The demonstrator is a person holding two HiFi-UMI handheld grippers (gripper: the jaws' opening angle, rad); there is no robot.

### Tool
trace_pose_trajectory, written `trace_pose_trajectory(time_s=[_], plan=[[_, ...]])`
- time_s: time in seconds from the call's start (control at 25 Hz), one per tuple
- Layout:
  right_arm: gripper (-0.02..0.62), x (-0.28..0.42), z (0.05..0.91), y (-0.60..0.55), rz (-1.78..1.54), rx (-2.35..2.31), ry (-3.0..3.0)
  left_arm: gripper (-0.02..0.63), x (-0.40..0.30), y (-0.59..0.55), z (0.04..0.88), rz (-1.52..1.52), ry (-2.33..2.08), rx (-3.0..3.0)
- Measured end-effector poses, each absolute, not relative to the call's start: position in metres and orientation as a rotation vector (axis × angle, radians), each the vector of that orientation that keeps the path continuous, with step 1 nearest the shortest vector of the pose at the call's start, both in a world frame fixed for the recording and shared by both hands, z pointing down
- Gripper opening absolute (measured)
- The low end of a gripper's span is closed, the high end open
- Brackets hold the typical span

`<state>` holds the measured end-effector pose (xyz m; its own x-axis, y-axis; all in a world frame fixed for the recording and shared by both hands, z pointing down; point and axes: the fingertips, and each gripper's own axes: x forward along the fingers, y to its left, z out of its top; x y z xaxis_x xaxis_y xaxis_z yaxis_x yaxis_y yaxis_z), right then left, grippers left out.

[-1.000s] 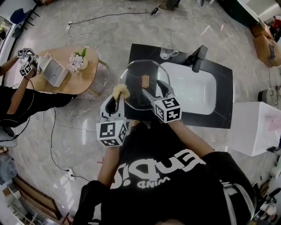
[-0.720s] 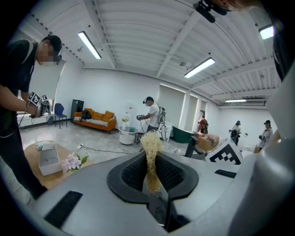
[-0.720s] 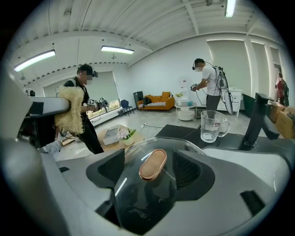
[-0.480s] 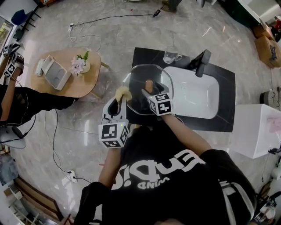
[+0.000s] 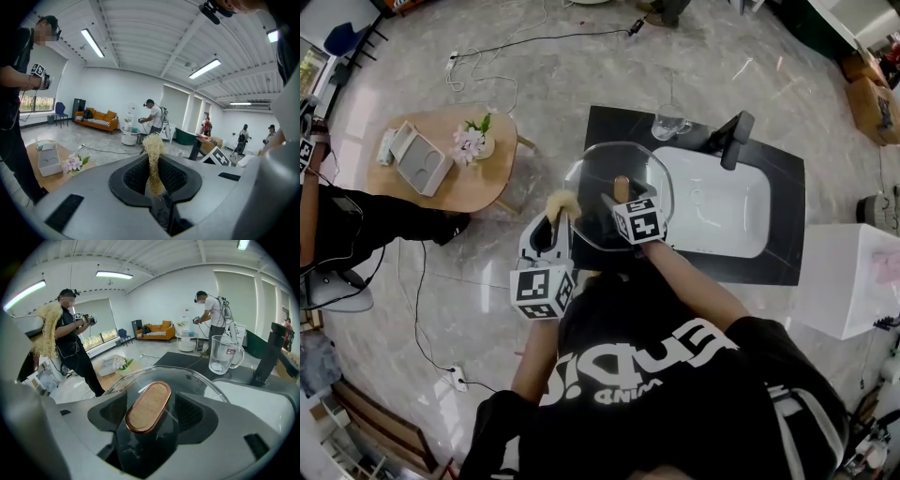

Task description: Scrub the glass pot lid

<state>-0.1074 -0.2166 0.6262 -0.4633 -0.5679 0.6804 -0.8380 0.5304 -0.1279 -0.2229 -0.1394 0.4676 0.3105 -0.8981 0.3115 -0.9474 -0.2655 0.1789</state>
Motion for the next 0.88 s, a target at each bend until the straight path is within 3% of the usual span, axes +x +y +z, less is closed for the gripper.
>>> trace_pose_trajectory(time_s=[0.64, 0.88], plan=[[0.275, -0.112, 0.633, -0.218, 0.573, 1.045, -2.154, 0.055, -0.226, -0.153, 0.477, 0.220, -1.630, 2.251], [0.218, -0.112, 0.634, -0.210, 0.504, 0.847, -2.195, 0.055, -0.224, -0.156, 0.481, 0.225, -1.620, 2.254]])
